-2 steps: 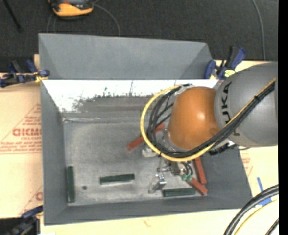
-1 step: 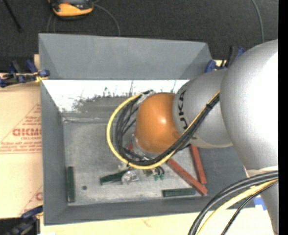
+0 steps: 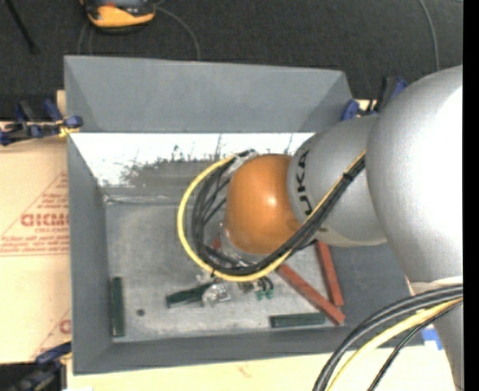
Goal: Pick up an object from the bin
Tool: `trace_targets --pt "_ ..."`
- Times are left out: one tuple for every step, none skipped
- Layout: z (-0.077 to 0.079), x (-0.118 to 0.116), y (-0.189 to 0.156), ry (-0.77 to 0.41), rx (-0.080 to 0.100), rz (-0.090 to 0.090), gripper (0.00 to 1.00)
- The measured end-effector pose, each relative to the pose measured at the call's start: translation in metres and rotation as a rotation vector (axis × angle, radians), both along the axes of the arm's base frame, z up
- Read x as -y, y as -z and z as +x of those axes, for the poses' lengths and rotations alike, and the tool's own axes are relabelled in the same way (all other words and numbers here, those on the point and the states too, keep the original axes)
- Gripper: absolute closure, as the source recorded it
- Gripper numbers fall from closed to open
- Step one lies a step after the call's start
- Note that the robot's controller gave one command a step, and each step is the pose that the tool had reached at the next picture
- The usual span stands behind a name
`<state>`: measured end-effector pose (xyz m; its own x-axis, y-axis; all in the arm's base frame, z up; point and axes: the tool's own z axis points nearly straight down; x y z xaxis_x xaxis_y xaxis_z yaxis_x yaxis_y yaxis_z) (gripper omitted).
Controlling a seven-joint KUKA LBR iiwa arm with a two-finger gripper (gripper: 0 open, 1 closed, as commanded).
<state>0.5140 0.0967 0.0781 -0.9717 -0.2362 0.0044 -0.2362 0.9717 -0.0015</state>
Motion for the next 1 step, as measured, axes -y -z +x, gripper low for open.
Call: trace_targets --pt "0.0153 0.0086 -0.165 0.027 0.015 0.003 1.0"
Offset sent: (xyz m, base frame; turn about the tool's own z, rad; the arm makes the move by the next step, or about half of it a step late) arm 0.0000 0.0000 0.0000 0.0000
